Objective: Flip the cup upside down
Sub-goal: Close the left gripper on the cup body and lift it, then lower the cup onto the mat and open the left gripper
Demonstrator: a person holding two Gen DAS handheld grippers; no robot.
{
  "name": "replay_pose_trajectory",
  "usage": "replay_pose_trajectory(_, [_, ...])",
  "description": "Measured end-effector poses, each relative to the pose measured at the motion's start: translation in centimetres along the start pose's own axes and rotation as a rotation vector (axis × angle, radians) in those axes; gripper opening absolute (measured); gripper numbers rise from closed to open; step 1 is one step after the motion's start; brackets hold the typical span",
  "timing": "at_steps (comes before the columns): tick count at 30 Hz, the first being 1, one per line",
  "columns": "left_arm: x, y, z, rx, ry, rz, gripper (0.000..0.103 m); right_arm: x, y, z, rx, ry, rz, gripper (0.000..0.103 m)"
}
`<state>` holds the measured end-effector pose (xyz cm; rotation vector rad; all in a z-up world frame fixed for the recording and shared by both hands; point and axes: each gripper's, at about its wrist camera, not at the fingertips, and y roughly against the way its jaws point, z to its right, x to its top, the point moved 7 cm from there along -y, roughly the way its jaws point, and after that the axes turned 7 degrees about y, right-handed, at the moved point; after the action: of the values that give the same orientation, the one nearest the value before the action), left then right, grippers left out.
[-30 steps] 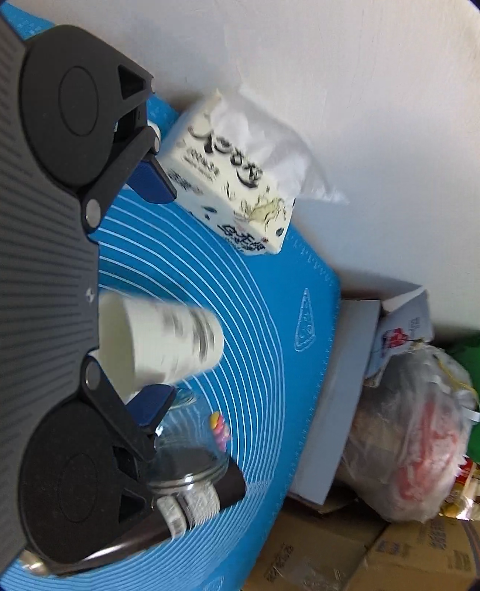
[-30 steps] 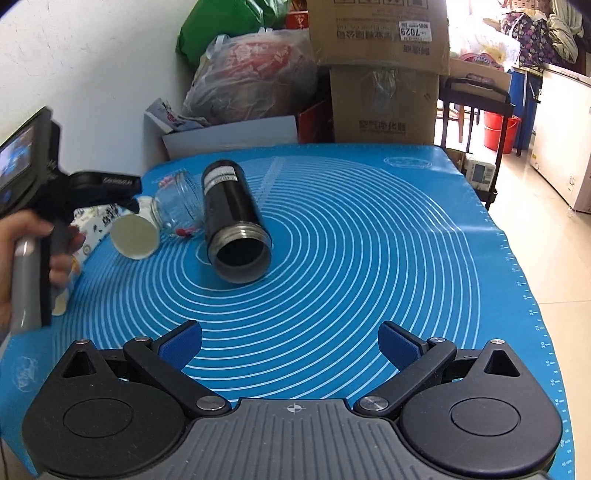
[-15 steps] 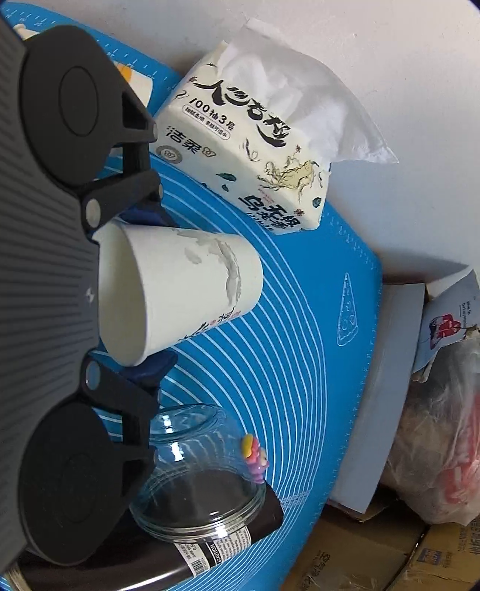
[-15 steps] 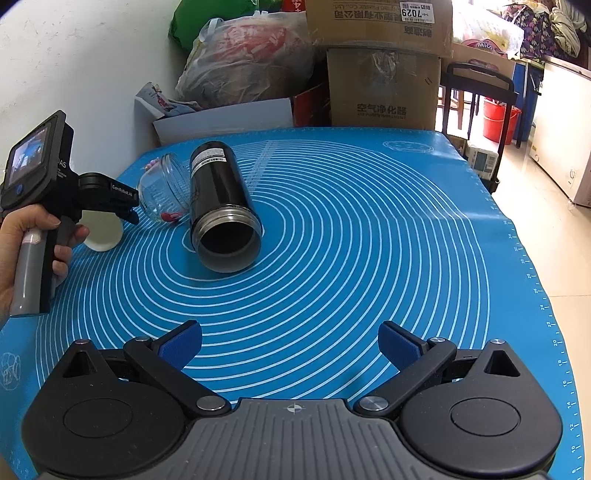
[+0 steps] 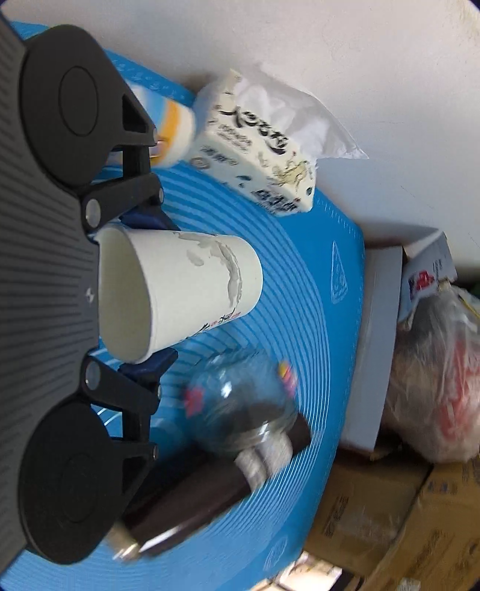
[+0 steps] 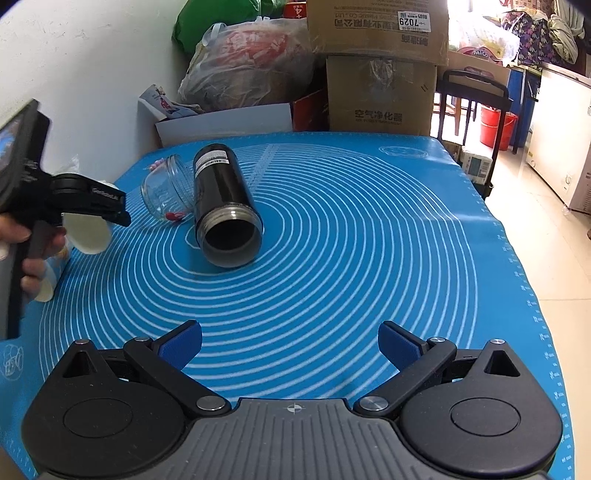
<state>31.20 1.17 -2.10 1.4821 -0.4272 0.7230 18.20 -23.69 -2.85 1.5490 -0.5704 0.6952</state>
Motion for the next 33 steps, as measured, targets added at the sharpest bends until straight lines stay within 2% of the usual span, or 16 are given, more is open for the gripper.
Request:
replay_pose_trajectory(6, [-4.0, 4.5, 2.2, -0.047, -0.073, 0.019, 0.065, -1.0, 2.2, 0.4, -0.012, 0.001, 0.014, 0.103])
replay_pose_trajectory(9, [-6.6, 6.1, 3.2, -0.074, -0.088, 0.001, 0.065, -1.5, 3.6, 0.9, -0.019, 0.0, 0.026, 0.103])
replay_pose_trajectory(19, [-13.0, 8.1, 6.6, -0.147, -0.167, -0.059, 0.065, -3.4, 5.7, 1.8, -0.048, 0.014, 0.013, 0.103])
replay_pose_trajectory(26, [-15.0, 7.3, 7.3, -0.153, -0.181, -0.102, 0.066, -4.6, 5.2, 2.3, -0.046, -0.002, -0.019, 0.103])
replay_pose_trajectory(33, [-15.1, 7.2, 7.6, -0.139, -0.2, -0.092, 0.067, -4.9, 4.8, 2.3, -0.042, -0.001, -0.03, 0.103])
